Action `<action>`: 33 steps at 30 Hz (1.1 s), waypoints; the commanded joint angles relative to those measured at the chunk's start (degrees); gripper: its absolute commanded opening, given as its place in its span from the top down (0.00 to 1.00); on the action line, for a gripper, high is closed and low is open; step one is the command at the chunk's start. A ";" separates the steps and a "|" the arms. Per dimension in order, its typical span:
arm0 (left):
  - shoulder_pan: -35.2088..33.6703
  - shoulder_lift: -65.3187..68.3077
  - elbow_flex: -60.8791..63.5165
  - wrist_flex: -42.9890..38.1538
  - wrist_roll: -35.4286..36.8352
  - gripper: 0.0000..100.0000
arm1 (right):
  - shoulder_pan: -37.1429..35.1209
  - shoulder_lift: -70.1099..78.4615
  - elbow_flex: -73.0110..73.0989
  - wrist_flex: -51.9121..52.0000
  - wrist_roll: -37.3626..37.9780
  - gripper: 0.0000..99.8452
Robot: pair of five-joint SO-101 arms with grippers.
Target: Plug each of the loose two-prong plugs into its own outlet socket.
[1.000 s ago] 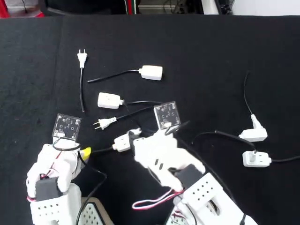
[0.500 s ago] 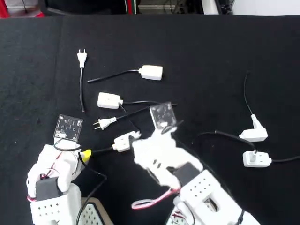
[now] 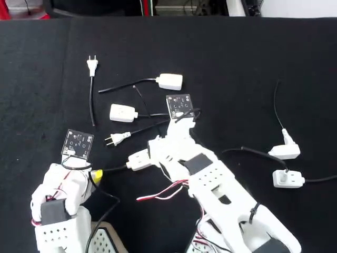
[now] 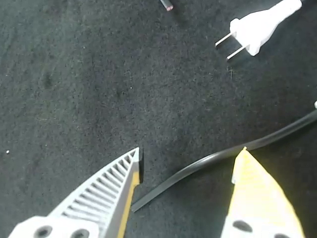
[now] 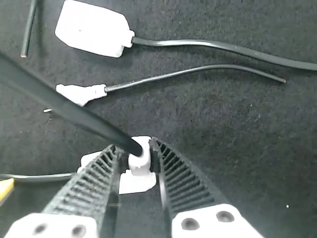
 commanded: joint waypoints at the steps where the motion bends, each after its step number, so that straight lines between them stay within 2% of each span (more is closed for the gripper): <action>1: -0.75 -0.18 -0.31 0.09 -0.35 0.70 | -0.44 0.31 -2.68 0.00 -0.62 0.99; 20: -0.84 -0.18 -0.31 0.09 -0.35 0.70 | -5.45 0.40 0.75 0.09 -1.85 0.99; 25: -0.84 -0.18 -0.31 0.09 -0.44 0.70 | -4.92 0.04 0.31 3.87 -1.85 0.99; 33: -0.84 -0.18 -0.31 0.09 -0.44 0.70 | -1.58 0.04 0.40 3.69 -1.58 0.99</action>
